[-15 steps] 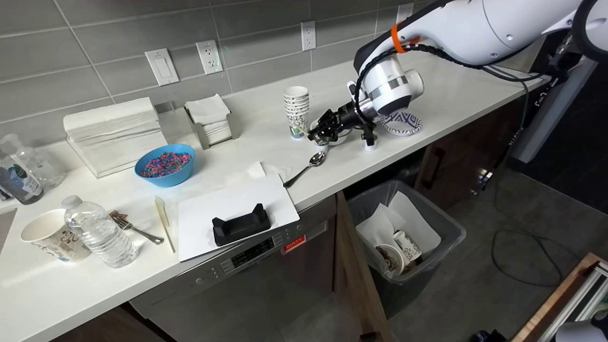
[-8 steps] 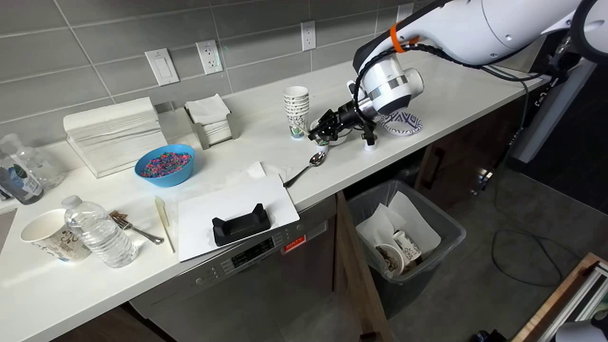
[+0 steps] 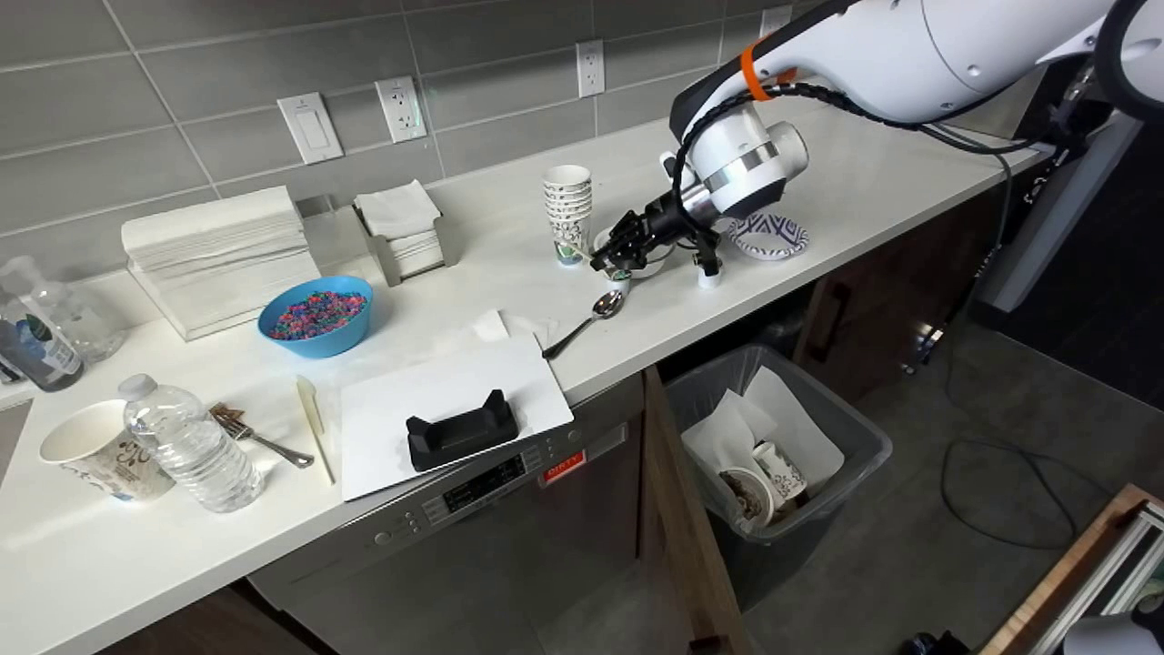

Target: Use the white spoon to collect some coffee beans from the coffee pod on the left then place them inside the white bowl.

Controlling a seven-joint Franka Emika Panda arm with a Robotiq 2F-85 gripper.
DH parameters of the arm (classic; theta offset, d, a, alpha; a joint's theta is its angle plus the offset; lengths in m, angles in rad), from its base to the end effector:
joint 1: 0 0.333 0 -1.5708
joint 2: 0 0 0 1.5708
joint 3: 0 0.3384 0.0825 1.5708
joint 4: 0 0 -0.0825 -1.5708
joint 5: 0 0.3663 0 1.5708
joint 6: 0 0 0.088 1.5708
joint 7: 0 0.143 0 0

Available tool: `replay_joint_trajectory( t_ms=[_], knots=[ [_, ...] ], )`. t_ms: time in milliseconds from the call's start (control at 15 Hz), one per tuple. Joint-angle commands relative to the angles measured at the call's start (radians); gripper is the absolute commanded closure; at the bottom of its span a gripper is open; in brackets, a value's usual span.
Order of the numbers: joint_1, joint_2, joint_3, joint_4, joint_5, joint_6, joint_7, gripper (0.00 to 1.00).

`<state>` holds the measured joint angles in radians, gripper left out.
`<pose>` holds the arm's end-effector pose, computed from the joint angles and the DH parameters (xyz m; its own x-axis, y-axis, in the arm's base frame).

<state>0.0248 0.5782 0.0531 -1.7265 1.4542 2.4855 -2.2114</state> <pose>0.7010 0.0678 0.2749 0.1872 0.5546 0.8108 0.8474 -0.5087 0.1523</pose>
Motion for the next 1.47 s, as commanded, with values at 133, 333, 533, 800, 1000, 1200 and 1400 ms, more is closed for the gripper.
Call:
replay_joint_trajectory(
  t_ms=[133,333,533,800,1000,1200,1400],
  knots=[
    [0.029,-0.008,-0.015,-0.012,-0.066,0.066,0.071,0.96],
    [0.032,-0.011,-0.01,-0.014,-0.099,0.103,0.107,0.96],
    [0.035,-0.015,-0.006,-0.016,-0.13,0.123,0.14,0.96],
    [0.041,-0.024,-0.001,-0.022,-0.185,0.131,0.191,0.96],
    [0.045,-0.028,0.005,-0.023,-0.224,0.14,0.23,0.96],
    [0.043,-0.03,0.015,-0.022,-0.252,0.155,0.253,0.96],
    [0.041,-0.033,0.021,-0.024,-0.273,0.164,0.27,0.96]
  ],
)
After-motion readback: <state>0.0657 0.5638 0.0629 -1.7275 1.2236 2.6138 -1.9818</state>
